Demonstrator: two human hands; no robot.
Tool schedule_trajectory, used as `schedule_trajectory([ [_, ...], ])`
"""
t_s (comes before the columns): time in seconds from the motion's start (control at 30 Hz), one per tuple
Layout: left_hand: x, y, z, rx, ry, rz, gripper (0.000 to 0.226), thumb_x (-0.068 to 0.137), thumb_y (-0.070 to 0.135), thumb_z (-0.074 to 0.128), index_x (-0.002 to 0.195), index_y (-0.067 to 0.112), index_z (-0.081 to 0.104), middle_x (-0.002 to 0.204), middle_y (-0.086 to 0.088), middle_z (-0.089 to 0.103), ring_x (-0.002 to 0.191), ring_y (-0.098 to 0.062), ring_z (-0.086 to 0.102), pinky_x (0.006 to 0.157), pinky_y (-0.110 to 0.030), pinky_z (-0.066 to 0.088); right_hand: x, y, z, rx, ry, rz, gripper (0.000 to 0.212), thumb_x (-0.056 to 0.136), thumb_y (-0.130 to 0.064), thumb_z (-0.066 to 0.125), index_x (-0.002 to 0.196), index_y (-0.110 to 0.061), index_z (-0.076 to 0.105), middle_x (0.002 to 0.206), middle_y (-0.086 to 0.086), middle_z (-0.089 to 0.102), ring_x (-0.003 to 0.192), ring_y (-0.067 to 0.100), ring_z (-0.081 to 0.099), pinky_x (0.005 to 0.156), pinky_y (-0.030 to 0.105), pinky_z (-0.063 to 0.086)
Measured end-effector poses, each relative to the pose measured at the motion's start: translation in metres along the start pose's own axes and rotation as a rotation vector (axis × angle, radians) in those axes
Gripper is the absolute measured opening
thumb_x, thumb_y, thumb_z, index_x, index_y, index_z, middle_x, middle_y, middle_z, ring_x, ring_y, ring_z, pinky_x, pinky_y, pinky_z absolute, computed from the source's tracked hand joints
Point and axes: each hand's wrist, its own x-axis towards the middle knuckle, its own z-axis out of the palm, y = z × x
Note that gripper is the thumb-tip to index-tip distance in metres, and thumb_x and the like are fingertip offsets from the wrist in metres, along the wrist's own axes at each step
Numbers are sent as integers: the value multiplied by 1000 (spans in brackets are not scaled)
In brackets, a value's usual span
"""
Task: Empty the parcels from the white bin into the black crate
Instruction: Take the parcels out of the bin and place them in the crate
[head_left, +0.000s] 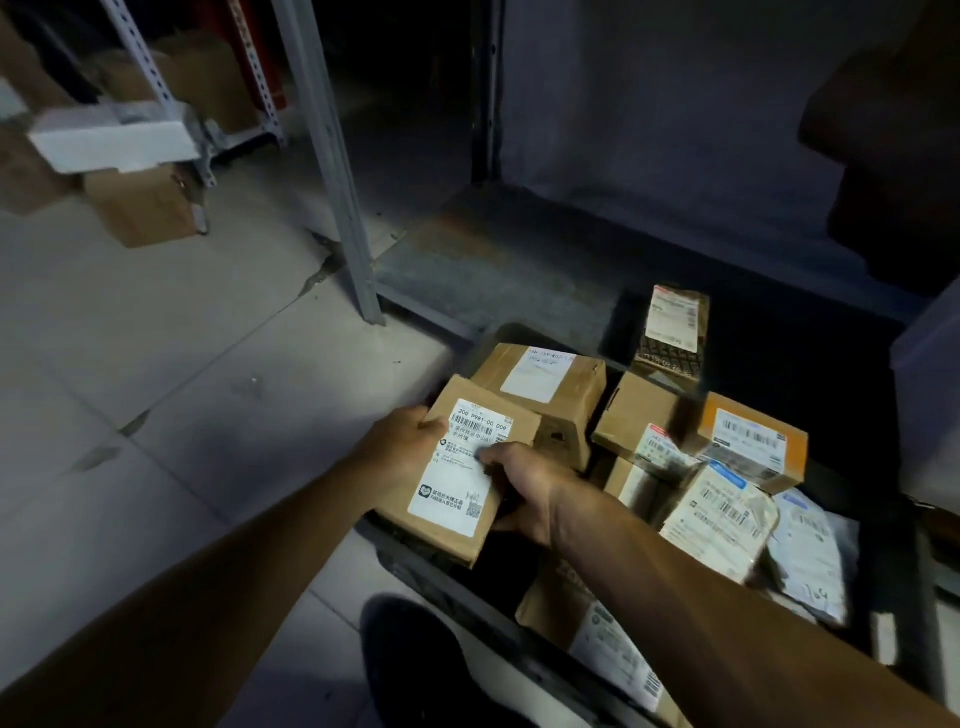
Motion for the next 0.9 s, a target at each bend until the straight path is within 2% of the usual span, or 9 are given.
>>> schedule_trajectory([
  [0.13, 9, 2, 17, 218, 37, -36, 40, 105, 27, 42, 133, 2, 56, 137, -20, 58, 125, -35, 56, 99, -35, 45, 19, 9, -1, -6, 32, 59, 13, 100, -11, 54, 101, -17, 65, 79, 1, 71, 75, 19, 67, 62, 40, 52],
  [0.3, 23, -8, 35, 267, 39, -98, 37, 104, 24, 41, 125, -2, 57, 128, -24, 63, 115, -38, 61, 86, -34, 48, 39, 18, 3, -1, 55, 113, 14, 101, -13, 53, 93, -18, 63, 83, 3, 70, 76, 21, 66, 66, 42, 53],
  [0.4, 28, -7, 44, 290, 29, -126, 36, 104, 21, 42, 131, -1, 51, 135, -23, 59, 120, -39, 58, 86, -35, 46, 55, 26, 8, 33, 120, 124, 7, 98, -11, 59, 98, -14, 66, 88, 7, 73, 75, 24, 70, 63, 40, 57],
  [0.47, 32, -8, 51, 304, 12, -139, 37, 103, 18, 44, 136, 1, 47, 138, -21, 57, 120, -38, 59, 81, -34, 45, 66, 31, 14, 41, 152, 120, 20, 88, -11, 68, 108, -10, 70, 96, 11, 76, 83, 29, 74, 78, 47, 62],
  [0.53, 36, -11, 57, 321, -1, -154, 40, 103, 16, 48, 140, 2, 42, 139, -20, 57, 120, -36, 60, 79, -34, 46, 82, 38, 16, 48, 179, 108, 41, 71, -15, 76, 111, -10, 72, 98, 12, 77, 86, 32, 75, 84, 52, 61],
  [0.6, 39, -15, 62, 336, 1, -159, 45, 102, 16, 51, 142, 0, 39, 141, -20, 56, 123, -37, 58, 86, -37, 50, 100, 46, 15, 62, 196, 122, 55, 58, -19, 77, 112, -9, 71, 97, 13, 77, 82, 32, 76, 78, 50, 63],
  [0.73, 44, -18, 71, 308, 11, -104, 48, 98, 13, 55, 141, -1, 40, 143, -21, 52, 128, -39, 54, 101, -43, 50, 100, 40, 13, 66, 250, 126, 41, 77, -16, 76, 117, -6, 68, 102, 14, 75, 78, 29, 73, 60, 33, 56],
  [0.8, 47, -17, 74, 300, 27, -56, 47, 97, 12, 58, 140, 1, 44, 143, -19, 50, 128, -38, 53, 103, -43, 49, 100, 37, 11, 45, 269, 117, 37, 84, -12, 70, 119, -4, 66, 105, 15, 73, 73, 28, 68, 54, 29, 50],
  [0.9, 50, -13, 76, 295, 35, 9, 37, 95, 11, 61, 131, 3, 58, 138, -18, 55, 123, -36, 57, 102, -40, 49, 101, 36, 12, 53, 271, 117, 37, 87, -13, 67, 123, -6, 64, 108, 18, 73, 73, 29, 70, 49, 30, 52],
])
